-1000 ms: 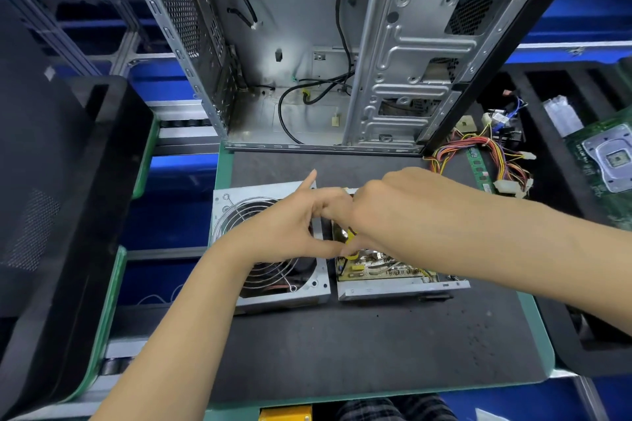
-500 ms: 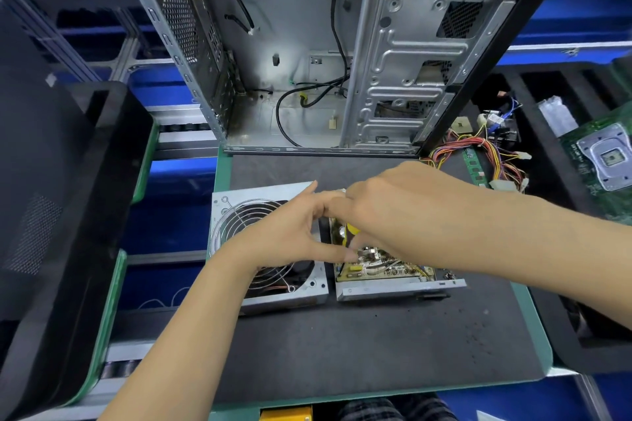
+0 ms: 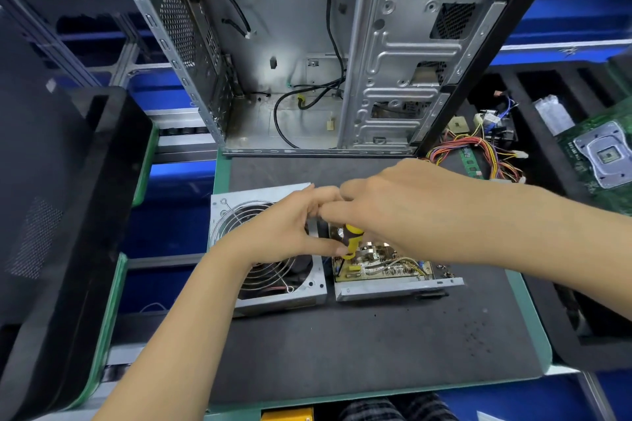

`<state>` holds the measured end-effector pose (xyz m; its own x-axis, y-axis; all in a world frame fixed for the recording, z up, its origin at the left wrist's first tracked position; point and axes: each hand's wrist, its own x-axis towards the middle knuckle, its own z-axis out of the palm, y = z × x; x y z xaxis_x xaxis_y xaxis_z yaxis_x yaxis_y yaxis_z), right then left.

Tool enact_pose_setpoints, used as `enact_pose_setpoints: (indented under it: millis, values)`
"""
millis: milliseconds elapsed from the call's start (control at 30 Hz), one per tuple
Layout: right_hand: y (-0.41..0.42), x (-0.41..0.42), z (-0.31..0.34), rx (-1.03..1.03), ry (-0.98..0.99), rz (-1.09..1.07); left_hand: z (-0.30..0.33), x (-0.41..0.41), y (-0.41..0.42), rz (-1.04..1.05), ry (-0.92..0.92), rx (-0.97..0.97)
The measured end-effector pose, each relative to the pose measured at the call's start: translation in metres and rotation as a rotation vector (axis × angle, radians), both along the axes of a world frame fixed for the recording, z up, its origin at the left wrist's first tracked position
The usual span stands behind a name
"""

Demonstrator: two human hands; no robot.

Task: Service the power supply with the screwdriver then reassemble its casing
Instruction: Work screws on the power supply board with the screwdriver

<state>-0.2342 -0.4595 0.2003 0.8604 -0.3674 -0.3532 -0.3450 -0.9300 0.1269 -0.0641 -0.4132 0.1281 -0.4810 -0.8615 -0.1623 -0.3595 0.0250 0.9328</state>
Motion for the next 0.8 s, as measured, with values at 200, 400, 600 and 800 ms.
enact_pose_setpoints:
  millis: [200,400,600,800]
  values:
    - [0.004,0.006,-0.001,-0.129,0.052,0.003,-0.003,-0.012,0.002,-0.024,-0.056,-0.03]
    - [0.007,0.005,-0.002,-0.106,-0.004,-0.06,-0.005,-0.01,-0.003,-0.018,-0.1,-0.081]
    - [0.001,-0.002,0.001,0.013,-0.068,0.013,-0.003,-0.002,-0.002,-0.031,-0.043,-0.009]
    - [0.003,0.007,-0.001,-0.12,0.042,-0.013,-0.003,-0.012,-0.001,-0.028,-0.114,-0.063]
